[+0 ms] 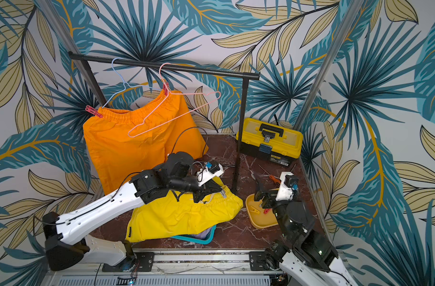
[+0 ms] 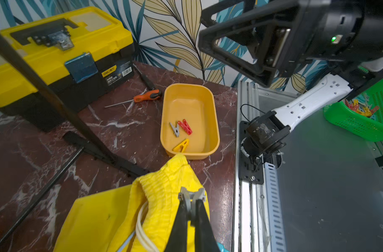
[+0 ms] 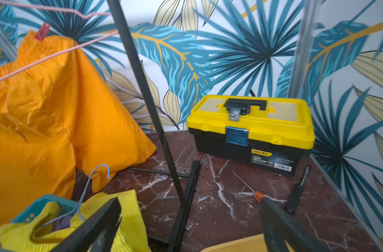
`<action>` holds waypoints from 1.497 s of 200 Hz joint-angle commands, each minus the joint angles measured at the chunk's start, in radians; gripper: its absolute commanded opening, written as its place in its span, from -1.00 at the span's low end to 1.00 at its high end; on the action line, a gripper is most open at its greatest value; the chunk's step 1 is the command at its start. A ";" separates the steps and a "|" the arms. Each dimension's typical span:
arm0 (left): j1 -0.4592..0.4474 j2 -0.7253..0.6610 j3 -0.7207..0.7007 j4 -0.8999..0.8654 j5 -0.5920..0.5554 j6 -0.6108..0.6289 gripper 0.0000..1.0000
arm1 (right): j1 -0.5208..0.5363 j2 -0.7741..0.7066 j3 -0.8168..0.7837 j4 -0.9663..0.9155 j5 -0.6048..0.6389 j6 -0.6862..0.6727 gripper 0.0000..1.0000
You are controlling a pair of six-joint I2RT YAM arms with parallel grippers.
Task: Remove the clothespins securing shorts to the hanger
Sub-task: Place the clothespin in the storage box.
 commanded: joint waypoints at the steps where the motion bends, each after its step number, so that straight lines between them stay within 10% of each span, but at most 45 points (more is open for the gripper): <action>1: -0.026 0.091 0.081 0.104 0.016 -0.009 -1.00 | -0.002 -0.076 -0.013 -0.047 0.120 0.002 0.99; 129: -0.147 0.736 0.559 0.154 0.101 -0.089 -1.00 | -0.003 -0.222 -0.030 -0.027 0.104 0.002 0.99; 226: -0.155 0.847 0.632 0.154 0.070 -0.101 0.46 | -0.002 -0.218 -0.040 -0.021 0.097 -0.010 0.99; 235: -0.155 0.839 0.630 0.154 0.067 -0.101 0.99 | -0.003 -0.218 -0.041 -0.019 0.101 -0.010 0.99; 299: -0.160 0.521 0.488 0.120 -0.036 -0.071 0.99 | -0.003 -0.220 -0.016 -0.019 0.060 0.001 0.99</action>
